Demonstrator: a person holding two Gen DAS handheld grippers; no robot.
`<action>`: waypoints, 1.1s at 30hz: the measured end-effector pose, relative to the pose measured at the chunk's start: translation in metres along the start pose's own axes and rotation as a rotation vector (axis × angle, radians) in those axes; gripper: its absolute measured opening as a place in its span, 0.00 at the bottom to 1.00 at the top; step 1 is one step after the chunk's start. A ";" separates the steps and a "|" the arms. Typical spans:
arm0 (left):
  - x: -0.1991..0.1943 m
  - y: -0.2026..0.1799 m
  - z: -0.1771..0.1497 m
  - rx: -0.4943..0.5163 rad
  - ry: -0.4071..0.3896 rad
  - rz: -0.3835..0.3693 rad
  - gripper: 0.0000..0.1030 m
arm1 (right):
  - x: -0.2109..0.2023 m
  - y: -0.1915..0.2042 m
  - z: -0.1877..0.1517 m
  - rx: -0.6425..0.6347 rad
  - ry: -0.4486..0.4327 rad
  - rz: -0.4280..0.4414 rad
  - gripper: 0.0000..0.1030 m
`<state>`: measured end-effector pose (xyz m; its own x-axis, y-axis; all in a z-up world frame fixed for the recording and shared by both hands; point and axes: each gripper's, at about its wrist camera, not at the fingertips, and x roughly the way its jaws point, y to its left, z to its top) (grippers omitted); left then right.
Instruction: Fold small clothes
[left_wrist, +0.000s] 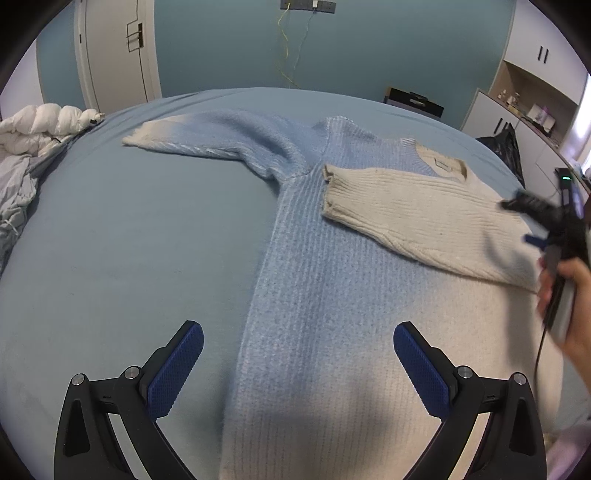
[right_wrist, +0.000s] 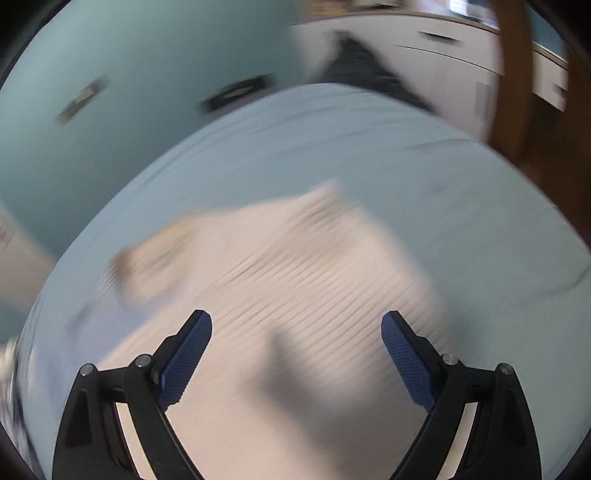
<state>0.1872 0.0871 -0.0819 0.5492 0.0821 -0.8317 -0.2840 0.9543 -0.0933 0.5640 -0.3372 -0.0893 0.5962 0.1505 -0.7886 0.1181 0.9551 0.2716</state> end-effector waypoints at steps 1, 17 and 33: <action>0.000 0.002 -0.001 0.000 -0.001 0.011 1.00 | 0.003 0.025 -0.019 -0.075 0.047 0.028 0.89; -0.020 0.029 -0.003 -0.049 -0.037 0.000 1.00 | -0.151 0.149 -0.134 -0.291 0.163 0.158 0.86; -0.022 0.031 -0.004 -0.012 -0.074 0.067 1.00 | -0.190 0.061 -0.204 -0.148 -0.004 0.133 0.86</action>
<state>0.1632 0.1137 -0.0681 0.5849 0.1673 -0.7936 -0.3316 0.9423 -0.0457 0.2959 -0.2561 -0.0350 0.6021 0.2772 -0.7487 -0.0797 0.9540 0.2891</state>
